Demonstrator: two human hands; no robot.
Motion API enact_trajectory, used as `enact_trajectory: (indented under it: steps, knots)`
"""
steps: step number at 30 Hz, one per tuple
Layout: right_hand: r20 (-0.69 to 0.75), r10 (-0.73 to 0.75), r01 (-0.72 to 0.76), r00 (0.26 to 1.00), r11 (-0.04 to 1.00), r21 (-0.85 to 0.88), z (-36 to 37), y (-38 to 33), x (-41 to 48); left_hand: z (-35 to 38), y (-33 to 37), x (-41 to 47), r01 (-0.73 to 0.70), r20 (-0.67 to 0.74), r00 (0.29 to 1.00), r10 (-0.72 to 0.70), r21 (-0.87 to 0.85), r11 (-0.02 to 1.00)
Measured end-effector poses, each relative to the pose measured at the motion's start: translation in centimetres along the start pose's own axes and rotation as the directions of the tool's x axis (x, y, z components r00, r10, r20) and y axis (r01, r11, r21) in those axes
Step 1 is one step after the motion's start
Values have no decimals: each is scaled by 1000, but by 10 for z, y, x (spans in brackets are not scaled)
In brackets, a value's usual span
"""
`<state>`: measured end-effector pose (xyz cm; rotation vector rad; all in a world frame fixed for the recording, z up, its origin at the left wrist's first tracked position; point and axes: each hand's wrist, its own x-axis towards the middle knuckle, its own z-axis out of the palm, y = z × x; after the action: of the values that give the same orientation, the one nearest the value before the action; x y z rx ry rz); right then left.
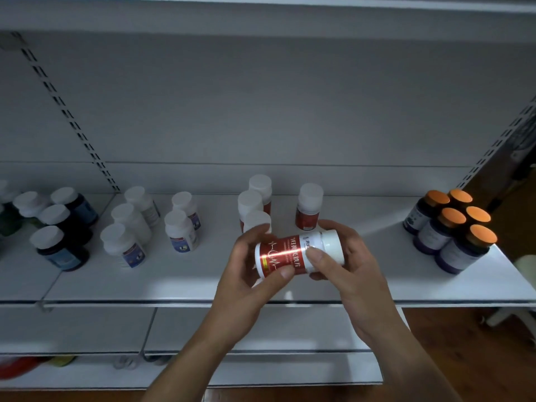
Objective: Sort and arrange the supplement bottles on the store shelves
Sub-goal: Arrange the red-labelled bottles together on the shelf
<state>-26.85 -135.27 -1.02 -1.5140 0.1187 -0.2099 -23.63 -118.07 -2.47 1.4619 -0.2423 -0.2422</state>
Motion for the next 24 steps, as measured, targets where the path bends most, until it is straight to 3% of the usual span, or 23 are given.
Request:
enact_trajectory:
  steps: [3, 6, 10, 14, 17, 22, 24]
  knots:
    - [15, -1, 1, 1000, 1000, -1, 1, 0, 0, 1, 1, 1, -28, 19, 999, 27, 45, 999]
    - [27, -2, 2, 1000, 1000, -3, 0, 2, 1, 4, 2, 1, 32, -4, 999, -32, 40, 999]
    - [-44, -32, 27, 999, 994, -109, 1, 1, 4, 6, -3, -1, 53, 39, 997, -63, 213, 976]
    - [-16, -37, 33, 999, 973, -228, 5, 4, 5, 10, -3, 3, -65, 71, 997, 37, 439, 896]
    - [15, -41, 44, 999, 968, -248, 6, 2, 12, 12, -8, 6, -32, 0, 999, 35, 419, 908]
    - [-303, -76, -7, 950, 965, -263, -3, 19, 50, 9, -21, 4, 89, -147, 988, -45, 309, 947]
    - [-329, -60, -48, 942, 950, -309, -6, 34, 71, 9, -23, 2, 111, -163, 985, -63, 303, 946]
